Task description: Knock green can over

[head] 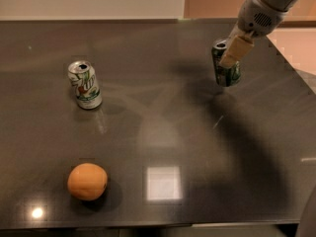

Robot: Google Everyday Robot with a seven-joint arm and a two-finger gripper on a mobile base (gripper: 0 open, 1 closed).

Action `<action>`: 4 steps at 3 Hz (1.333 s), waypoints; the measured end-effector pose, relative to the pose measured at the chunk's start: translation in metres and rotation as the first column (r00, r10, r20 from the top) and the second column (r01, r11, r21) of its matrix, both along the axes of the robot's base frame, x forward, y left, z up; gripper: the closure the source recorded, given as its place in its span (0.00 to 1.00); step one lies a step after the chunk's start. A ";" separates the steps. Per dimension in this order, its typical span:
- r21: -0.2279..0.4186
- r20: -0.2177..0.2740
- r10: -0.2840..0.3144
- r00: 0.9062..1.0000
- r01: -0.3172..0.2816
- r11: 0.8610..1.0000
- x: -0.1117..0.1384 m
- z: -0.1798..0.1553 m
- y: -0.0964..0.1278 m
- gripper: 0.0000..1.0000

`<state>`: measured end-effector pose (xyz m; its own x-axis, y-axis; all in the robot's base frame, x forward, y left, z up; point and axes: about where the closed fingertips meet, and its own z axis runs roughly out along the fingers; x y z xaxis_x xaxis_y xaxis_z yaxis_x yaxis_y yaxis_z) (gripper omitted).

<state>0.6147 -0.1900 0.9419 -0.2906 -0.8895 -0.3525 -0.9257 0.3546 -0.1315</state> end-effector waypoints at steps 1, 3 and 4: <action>-0.081 -0.015 0.015 1.000 -0.016 0.997 -0.015 0.008 -0.004 1.00; -0.141 -0.119 0.074 0.990 -0.090 0.986 -0.041 -0.019 0.001 0.81; -0.148 -0.159 0.097 0.982 -0.121 0.982 -0.045 -0.033 0.006 0.58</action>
Offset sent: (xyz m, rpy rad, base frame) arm -0.0674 -0.0069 -0.0123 -0.1955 0.1760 0.1014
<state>0.5698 -0.1841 0.9087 -0.2281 -0.9594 -0.1661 -0.9710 0.2367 -0.0335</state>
